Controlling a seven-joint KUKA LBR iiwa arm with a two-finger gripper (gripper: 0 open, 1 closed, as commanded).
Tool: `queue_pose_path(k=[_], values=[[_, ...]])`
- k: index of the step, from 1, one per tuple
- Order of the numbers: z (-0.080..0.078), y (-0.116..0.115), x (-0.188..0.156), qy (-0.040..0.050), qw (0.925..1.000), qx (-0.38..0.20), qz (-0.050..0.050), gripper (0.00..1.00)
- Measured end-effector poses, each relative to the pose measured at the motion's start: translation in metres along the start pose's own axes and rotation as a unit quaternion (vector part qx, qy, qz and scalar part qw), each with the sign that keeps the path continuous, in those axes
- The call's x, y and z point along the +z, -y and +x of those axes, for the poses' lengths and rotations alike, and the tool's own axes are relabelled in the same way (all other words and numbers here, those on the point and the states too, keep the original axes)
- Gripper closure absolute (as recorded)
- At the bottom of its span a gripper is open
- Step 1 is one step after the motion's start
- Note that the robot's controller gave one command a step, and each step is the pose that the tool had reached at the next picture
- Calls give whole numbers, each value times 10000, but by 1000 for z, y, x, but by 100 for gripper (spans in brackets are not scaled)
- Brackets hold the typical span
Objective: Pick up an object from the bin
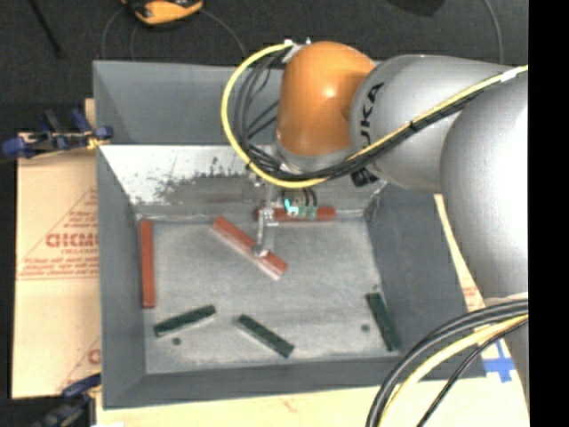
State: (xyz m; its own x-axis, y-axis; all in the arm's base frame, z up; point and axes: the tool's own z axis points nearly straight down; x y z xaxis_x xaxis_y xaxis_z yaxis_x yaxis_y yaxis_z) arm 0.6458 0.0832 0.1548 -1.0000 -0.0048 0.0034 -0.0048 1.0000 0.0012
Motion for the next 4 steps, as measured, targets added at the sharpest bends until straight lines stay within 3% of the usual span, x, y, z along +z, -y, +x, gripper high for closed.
queue_pose_path(k=[1,2,3,4], values=[[-2,0,-5,41,10000,8,-4,0],[-3,-1,49,53,9979,652,-7,0],[-3,-3,79,14,9857,1685,-6,0],[3,-7,84,25,9990,452,13,0]])
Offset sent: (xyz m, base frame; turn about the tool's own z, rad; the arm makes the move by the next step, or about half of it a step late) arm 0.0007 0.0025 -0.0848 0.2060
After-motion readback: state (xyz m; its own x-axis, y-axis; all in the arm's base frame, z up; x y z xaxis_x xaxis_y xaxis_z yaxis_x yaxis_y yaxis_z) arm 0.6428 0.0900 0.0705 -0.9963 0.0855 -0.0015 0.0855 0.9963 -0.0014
